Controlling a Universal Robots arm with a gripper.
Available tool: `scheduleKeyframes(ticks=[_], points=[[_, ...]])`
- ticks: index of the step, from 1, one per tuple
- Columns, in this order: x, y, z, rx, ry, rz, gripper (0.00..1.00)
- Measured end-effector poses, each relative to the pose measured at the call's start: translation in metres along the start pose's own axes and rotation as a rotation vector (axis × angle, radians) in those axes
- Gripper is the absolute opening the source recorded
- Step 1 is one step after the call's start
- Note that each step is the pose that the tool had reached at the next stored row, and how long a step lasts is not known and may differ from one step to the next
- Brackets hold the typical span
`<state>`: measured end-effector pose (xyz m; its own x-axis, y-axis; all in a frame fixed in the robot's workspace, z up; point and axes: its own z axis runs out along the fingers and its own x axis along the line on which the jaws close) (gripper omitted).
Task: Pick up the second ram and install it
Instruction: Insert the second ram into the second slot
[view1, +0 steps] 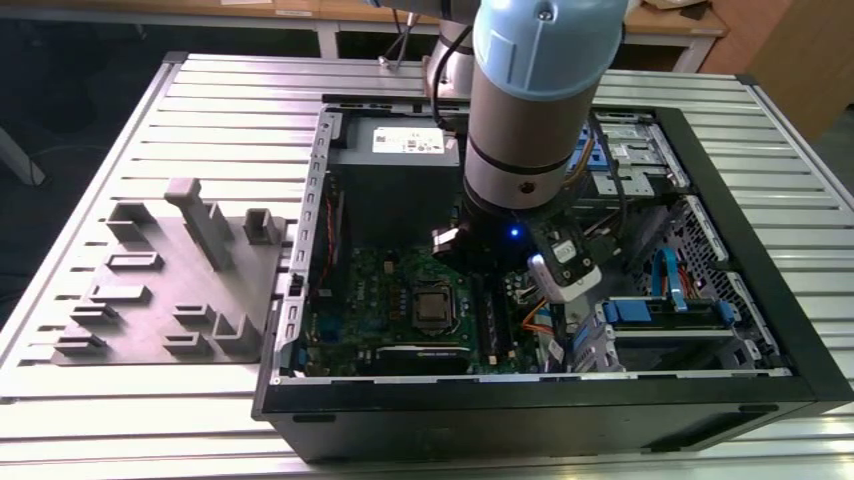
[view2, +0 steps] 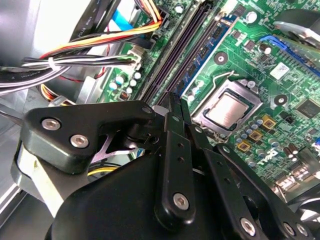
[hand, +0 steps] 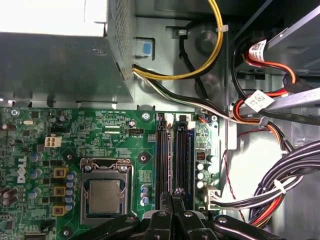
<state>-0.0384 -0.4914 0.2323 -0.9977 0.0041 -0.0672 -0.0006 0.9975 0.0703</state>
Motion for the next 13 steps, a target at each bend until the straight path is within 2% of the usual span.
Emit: scheduleKeyframes(ticks=[13], points=[[0.0003, 0.0001, 0.0037, -0.0102, -0.0001, 0.001, 0.09]])
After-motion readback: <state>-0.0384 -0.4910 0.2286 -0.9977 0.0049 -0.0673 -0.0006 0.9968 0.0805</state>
